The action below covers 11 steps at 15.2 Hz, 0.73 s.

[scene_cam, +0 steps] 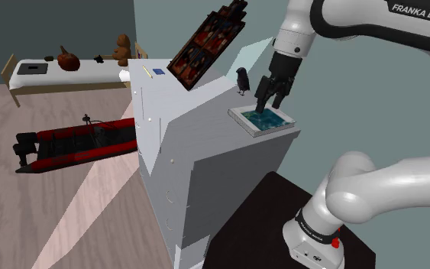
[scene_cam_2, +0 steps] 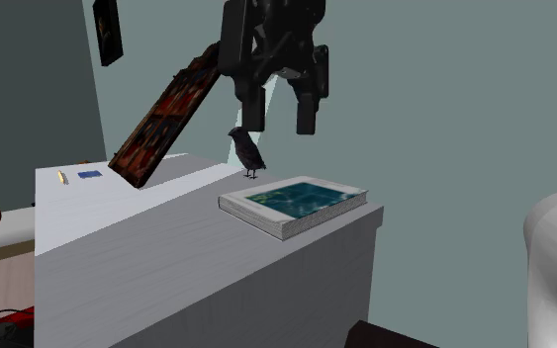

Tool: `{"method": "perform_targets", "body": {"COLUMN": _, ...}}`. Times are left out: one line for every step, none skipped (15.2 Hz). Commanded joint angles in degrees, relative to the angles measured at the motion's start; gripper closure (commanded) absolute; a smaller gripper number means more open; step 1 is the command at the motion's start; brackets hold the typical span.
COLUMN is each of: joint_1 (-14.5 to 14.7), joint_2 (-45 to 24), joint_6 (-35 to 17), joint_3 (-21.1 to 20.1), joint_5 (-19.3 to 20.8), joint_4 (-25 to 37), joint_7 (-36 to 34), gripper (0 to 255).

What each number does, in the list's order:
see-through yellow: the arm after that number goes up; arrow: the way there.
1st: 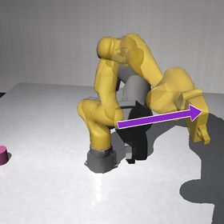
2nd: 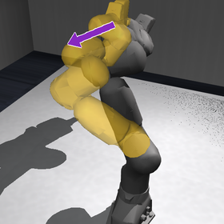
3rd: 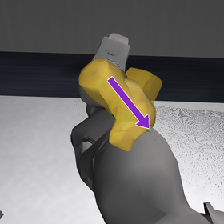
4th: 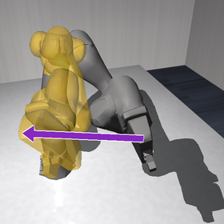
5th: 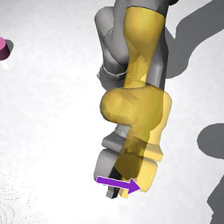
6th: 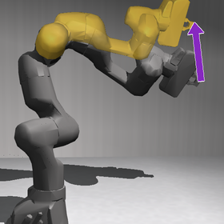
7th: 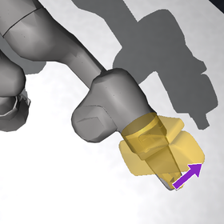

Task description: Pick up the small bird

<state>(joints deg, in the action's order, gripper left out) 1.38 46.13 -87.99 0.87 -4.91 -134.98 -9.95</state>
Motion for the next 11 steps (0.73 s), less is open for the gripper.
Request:
{"method": "perform_targets", "body": {"joint_1": 0.0, "joint_2": 0.0, "joint_6": 0.0, "joint_3": 0.0, "joint_5": 0.0, "joint_4": 0.0, "joint_7": 0.0, "gripper": 0}}
{"method": "perform_targets", "body": {"joint_1": -0.2, "joint_2": -0.9, "joint_6": -0.7, "joint_3": 0.8, "joint_5": 1.4, "joint_4": 0.2, "joint_7": 1.8, "gripper": 0}}
{"method": "perform_targets", "body": {"joint_1": -0.4, "joint_2": -1.9, "joint_6": -1.4, "joint_3": 1.7, "joint_5": 2.7, "joint_4": 0.4, "joint_7": 3.5, "gripper": 0}}
{"method": "perform_targets", "body": {"joint_1": -0.6, "joint_2": -2.9, "joint_6": -2.2, "joint_3": 2.5, "joint_5": 4.1, "joint_4": 0.7, "joint_7": 5.3, "gripper": 0}}
{"method": "perform_targets", "body": {"joint_1": -0.7, "joint_2": -4.0, "joint_6": -2.9, "joint_3": 3.3, "joint_5": 5.4, "joint_4": 1.1, "joint_7": 7.0, "gripper": 0}}
{"method": "perform_targets", "body": {"joint_1": -0.9, "joint_2": -5.1, "joint_6": -3.7, "joint_3": 4.1, "joint_5": 6.6, "joint_4": 1.5, "joint_7": 8.6, "gripper": 0}}
{"method": "perform_targets", "body": {"joint_1": -1.0, "joint_2": -6.3, "joint_6": -4.6, "joint_3": 4.9, "joint_5": 7.8, "joint_4": 2.0, "joint_7": 10.3, "gripper": 0}}
{"method": "perform_targets", "body": {"joint_1": -1.2, "joint_2": -7.6, "joint_6": -5.4, "joint_3": 5.7, "joint_5": 9.0, "joint_4": 2.6, "joint_7": 11.9, "gripper": 0}}
{"method": "perform_targets", "body": {"joint_1": -1.3, "joint_2": -8.8, "joint_6": -6.3, "joint_3": 6.4, "joint_5": 10.1, "joint_4": 3.2, "joint_7": 13.5, "gripper": 0}}
{"method": "perform_targets", "body": {"joint_1": -1.4, "joint_2": -10.2, "joint_6": -7.2, "joint_3": 7.2, "joint_5": 11.2, "joint_4": 3.9, "joint_7": 15.1, "gripper": 0}}
{"method": "perform_targets", "body": {"joint_1": -1.6, "joint_2": -11.5, "joint_6": -8.0, "joint_3": 7.9, "joint_5": 12.2, "joint_4": 4.6, "joint_7": 16.7, "gripper": 0}}
